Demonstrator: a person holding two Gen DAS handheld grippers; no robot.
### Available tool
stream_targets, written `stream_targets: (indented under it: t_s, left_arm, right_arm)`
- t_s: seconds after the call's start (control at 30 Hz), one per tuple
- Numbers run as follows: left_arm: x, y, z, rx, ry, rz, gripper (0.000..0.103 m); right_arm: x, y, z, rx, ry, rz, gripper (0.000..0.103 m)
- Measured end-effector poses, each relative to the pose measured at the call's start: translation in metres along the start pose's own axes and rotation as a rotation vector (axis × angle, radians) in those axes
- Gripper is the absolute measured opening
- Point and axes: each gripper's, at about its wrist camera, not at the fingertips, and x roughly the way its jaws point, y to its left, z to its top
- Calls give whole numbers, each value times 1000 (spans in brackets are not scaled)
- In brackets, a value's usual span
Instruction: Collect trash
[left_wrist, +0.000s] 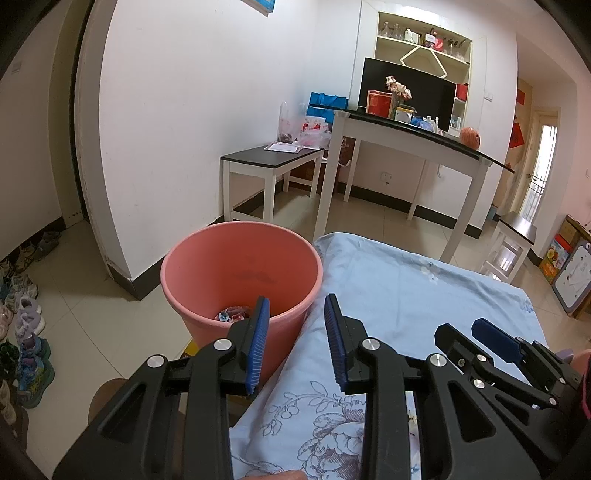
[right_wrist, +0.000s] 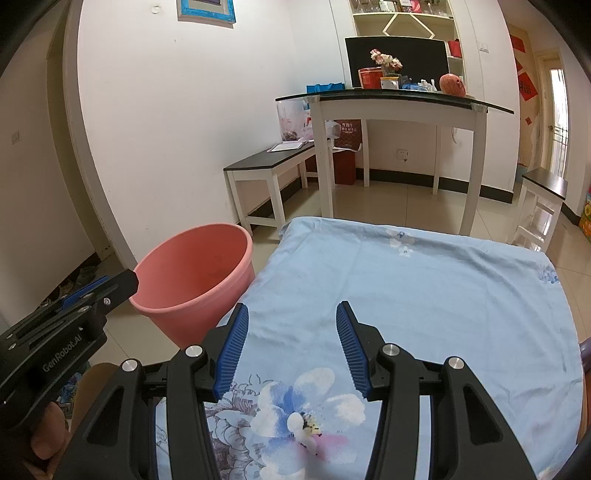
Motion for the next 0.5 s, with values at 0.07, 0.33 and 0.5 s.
stream_targets:
  t_s: [0.07, 0.33, 0.5]
  left_arm:
    - [0, 0, 0, 0, 0, 0, 31]
    - [0, 0, 0, 2, 0, 1, 31]
    - [0, -1, 1, 1, 0, 1, 31]
  right_arm:
    - [0, 0, -1, 1, 1, 0, 49]
    - [0, 0, -2, 2, 2, 1, 49]
    - [1, 0, -2, 2, 1, 0, 49]
